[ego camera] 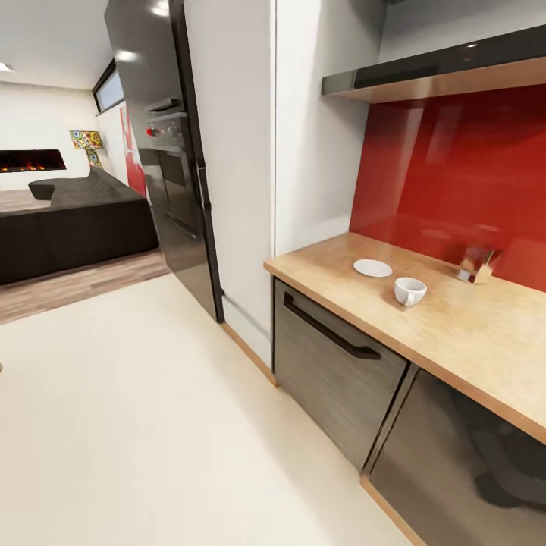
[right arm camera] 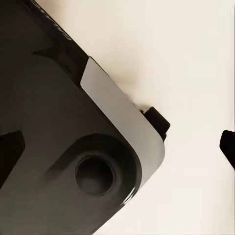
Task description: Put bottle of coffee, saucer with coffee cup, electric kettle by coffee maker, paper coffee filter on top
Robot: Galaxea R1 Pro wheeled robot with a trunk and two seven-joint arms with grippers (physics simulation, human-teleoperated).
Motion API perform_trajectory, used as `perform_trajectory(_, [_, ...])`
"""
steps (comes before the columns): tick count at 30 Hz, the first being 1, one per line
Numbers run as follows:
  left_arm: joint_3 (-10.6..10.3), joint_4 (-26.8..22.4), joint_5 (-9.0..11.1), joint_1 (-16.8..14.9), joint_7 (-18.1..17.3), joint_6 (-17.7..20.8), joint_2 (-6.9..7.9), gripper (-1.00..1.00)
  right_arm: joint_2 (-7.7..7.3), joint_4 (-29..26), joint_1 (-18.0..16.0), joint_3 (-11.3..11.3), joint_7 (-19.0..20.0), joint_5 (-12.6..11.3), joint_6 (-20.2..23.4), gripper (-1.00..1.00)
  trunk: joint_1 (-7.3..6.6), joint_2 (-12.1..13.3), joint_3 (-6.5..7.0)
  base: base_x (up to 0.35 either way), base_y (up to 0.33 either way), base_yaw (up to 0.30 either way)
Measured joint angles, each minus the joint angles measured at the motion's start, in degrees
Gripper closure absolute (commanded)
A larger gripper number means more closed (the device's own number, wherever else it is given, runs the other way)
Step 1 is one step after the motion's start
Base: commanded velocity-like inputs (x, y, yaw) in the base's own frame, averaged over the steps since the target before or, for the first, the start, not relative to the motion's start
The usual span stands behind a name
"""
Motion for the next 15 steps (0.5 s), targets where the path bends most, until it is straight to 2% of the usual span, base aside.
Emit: perform_trajectory(15, [0.0,0.0,0.0,0.0,0.0,0.0,0.00,-1.00,0.01,0.0,0.0,0.1,0.0,0.0,0.0,-1.00,0.00,0.0,0.00,0.280,0.224,0.000])
